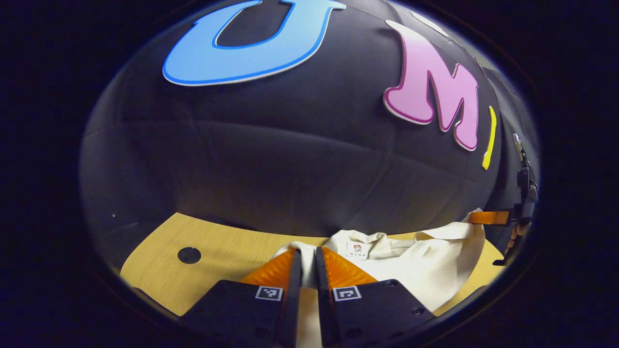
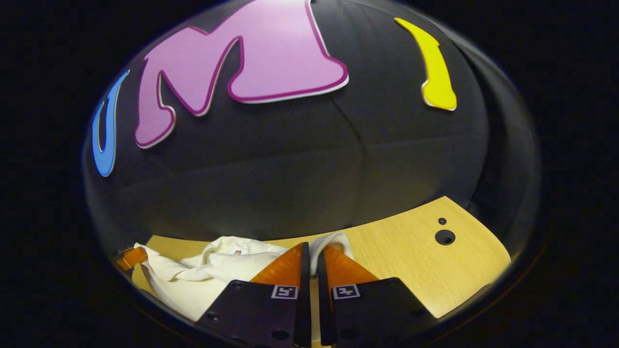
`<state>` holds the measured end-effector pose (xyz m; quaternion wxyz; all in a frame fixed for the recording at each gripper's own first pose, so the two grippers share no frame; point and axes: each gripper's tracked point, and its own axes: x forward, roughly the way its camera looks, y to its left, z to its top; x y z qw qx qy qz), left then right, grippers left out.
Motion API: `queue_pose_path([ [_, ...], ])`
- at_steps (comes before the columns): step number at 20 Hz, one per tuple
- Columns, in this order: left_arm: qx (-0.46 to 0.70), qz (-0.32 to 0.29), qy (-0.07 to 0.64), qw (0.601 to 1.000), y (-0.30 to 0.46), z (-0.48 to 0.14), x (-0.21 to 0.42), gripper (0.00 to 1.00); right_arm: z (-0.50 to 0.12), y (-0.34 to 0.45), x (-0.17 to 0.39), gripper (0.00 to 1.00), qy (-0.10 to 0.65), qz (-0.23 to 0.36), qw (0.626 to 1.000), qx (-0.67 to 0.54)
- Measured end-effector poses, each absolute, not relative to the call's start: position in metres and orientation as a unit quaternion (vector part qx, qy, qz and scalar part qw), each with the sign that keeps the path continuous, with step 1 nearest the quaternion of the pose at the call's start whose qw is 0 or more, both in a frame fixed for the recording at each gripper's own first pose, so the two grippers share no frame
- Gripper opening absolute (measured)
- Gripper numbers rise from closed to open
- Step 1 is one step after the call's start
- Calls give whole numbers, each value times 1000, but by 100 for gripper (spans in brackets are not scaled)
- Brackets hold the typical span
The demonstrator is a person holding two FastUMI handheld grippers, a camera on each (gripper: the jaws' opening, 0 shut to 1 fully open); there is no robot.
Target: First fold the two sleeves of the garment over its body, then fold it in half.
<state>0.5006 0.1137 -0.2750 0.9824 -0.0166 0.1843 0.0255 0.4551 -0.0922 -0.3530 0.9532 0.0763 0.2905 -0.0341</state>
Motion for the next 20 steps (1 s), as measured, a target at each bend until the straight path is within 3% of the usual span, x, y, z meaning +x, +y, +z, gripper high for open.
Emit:
queue_pose_path([
  [1,-1,39,183,982,122,-282,504,30,-367,-91,459,3,295,-34,953,61],
  [2,15,52,183,982,128,-284,507,36,-378,-93,462,18,296,-34,953,46],
  [3,26,61,183,981,133,-284,509,60,-383,-91,460,19,300,-30,953,38],
  [4,30,65,181,981,133,-282,507,84,-388,-93,457,27,306,-27,951,30],
  [5,27,65,179,981,130,-278,504,98,-392,-92,453,48,312,-24,949,22],
  [7,21,69,168,983,122,-268,494,99,-378,-93,444,88,297,-25,954,19],
  [8,23,70,160,984,116,-259,483,99,-367,-90,442,100,281,-23,959,24],
  [20,59,16,31,998,1,-82,323,98,-122,-50,314,99,89,-1,996,10],
])
